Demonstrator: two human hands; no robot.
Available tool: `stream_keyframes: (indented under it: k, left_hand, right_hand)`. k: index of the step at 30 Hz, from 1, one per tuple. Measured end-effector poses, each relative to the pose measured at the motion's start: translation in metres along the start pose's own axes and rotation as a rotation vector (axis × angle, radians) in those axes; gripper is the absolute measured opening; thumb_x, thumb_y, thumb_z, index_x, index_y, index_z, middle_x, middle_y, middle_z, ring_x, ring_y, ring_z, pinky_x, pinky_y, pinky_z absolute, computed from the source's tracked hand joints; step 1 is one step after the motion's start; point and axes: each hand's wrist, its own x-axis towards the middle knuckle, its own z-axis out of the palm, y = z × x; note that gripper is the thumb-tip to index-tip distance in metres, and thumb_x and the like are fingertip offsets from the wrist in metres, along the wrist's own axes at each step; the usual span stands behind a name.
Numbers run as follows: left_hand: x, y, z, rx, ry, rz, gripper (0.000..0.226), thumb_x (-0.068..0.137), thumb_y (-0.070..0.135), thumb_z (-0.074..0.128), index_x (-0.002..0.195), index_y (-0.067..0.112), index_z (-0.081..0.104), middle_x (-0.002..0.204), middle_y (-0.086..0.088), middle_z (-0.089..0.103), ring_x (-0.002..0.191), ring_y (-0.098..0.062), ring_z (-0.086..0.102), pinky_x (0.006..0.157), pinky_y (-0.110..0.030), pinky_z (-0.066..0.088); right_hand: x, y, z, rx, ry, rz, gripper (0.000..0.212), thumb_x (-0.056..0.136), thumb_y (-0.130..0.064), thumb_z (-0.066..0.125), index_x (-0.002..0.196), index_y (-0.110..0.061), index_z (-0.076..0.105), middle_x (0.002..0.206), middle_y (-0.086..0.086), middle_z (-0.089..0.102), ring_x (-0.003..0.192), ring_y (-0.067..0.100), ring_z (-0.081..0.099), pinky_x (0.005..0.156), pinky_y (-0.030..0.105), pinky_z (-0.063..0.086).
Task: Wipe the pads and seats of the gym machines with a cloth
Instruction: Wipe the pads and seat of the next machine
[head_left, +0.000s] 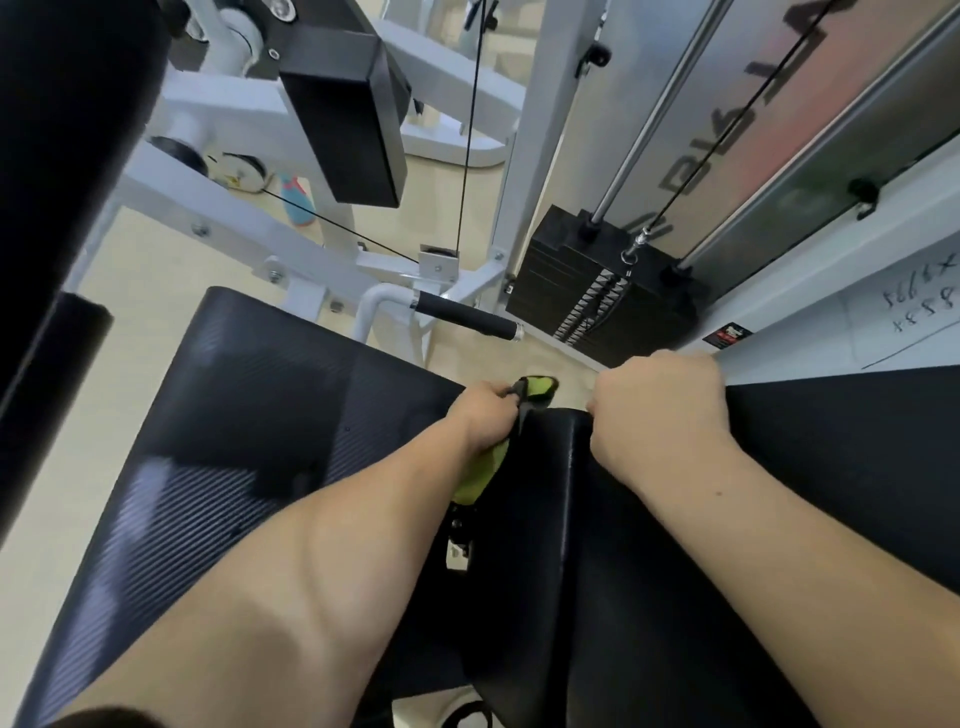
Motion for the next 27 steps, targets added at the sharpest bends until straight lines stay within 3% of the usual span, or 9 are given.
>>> stream_keyframes:
  k: [2, 5, 9, 13, 17, 20, 24, 27]
  left_hand:
    - [-0.028, 0.012, 0.003, -0.036, 0.064, 0.125, 0.029, 0.106, 0.025, 0.047, 0.122, 0.018, 0.07, 0.113, -0.005, 0.073, 0.11, -0.026, 0.065, 0.103, -0.038, 0.049]
    - [-0.08, 0.021, 0.019, -0.13, 0.196, 0.295, 0.02, 0.103, 0.026, 0.051, 0.118, 0.025, 0.064, 0.116, -0.004, 0.067, 0.105, -0.022, 0.063, 0.099, -0.039, 0.05]
    - [-0.177, -0.013, 0.07, -0.116, 0.313, 0.306, 0.029, 0.103, 0.028, 0.055, 0.132, 0.029, 0.056, 0.127, 0.007, 0.047, 0.103, -0.004, 0.047, 0.097, -0.022, 0.038]
    - [-0.257, -0.086, 0.131, -0.119, 0.481, 0.283, 0.027, 0.103, 0.025, 0.056, 0.129, 0.029, 0.055, 0.119, 0.013, 0.045, 0.103, 0.002, 0.049, 0.091, -0.018, 0.04]
    - [-0.291, -0.132, 0.155, -0.342, 0.517, 0.017, 0.014, 0.105, 0.02, 0.053, 0.116, 0.028, 0.053, 0.115, 0.005, 0.052, 0.106, 0.003, 0.049, 0.091, -0.023, 0.038]
    - [-0.269, -0.15, 0.143, -0.543, 0.653, -0.184, 0.017, 0.107, 0.02, 0.048, 0.122, 0.02, 0.055, 0.119, -0.007, 0.057, 0.112, -0.024, 0.056, 0.096, -0.036, 0.041]
    - [-0.231, -0.147, 0.145, -0.666, 0.503, -0.366, 0.04, 0.11, 0.028, 0.039, 0.15, 0.027, 0.041, 0.147, -0.01, 0.036, 0.116, -0.028, 0.047, 0.111, -0.046, 0.04]
    - [-0.222, -0.153, 0.161, -0.83, 0.422, -0.471, 0.044, 0.105, 0.036, 0.04, 0.149, 0.038, 0.039, 0.143, -0.01, 0.046, 0.117, -0.032, 0.055, 0.106, -0.054, 0.049]
  right_hand:
    - [-0.009, -0.003, 0.005, -0.045, -0.013, -0.012, 0.025, 0.098, -0.03, 0.048, 0.115, -0.027, 0.067, 0.115, 0.002, 0.068, 0.113, 0.028, 0.058, 0.102, 0.045, 0.038]
    - [-0.032, -0.008, 0.017, -0.053, 0.086, -0.047, 0.038, 0.097, -0.03, 0.047, 0.129, -0.02, 0.065, 0.132, 0.009, 0.062, 0.131, 0.034, 0.046, 0.12, 0.059, 0.02]
    - [-0.077, -0.021, 0.032, 0.051, 0.192, -0.157, 0.03, 0.091, -0.032, 0.059, 0.11, -0.016, 0.075, 0.119, 0.013, 0.067, 0.122, 0.038, 0.053, 0.116, 0.059, 0.029]
    - [-0.114, -0.04, 0.048, 0.093, 0.145, -0.265, 0.022, 0.096, -0.031, 0.054, 0.113, -0.024, 0.067, 0.12, 0.003, 0.06, 0.119, 0.029, 0.051, 0.11, 0.046, 0.034]
    - [-0.138, -0.054, 0.067, 0.084, 0.149, -0.309, 0.023, 0.1, -0.03, 0.05, 0.116, -0.025, 0.066, 0.12, 0.001, 0.058, 0.119, 0.026, 0.049, 0.107, 0.042, 0.034]
    - [-0.154, -0.059, 0.081, 0.057, 0.163, -0.333, 0.022, 0.101, -0.029, 0.05, 0.113, -0.025, 0.067, 0.115, 0.0, 0.059, 0.116, 0.026, 0.048, 0.105, 0.04, 0.033]
    - [-0.164, -0.068, 0.091, 0.03, 0.181, -0.375, 0.019, 0.099, -0.026, 0.048, 0.107, -0.025, 0.065, 0.11, 0.0, 0.057, 0.112, 0.026, 0.046, 0.096, 0.04, 0.033]
    - [-0.167, -0.078, 0.098, 0.018, 0.147, -0.423, 0.019, 0.1, -0.028, 0.048, 0.11, -0.026, 0.064, 0.113, -0.001, 0.056, 0.114, 0.025, 0.045, 0.089, 0.038, 0.032]
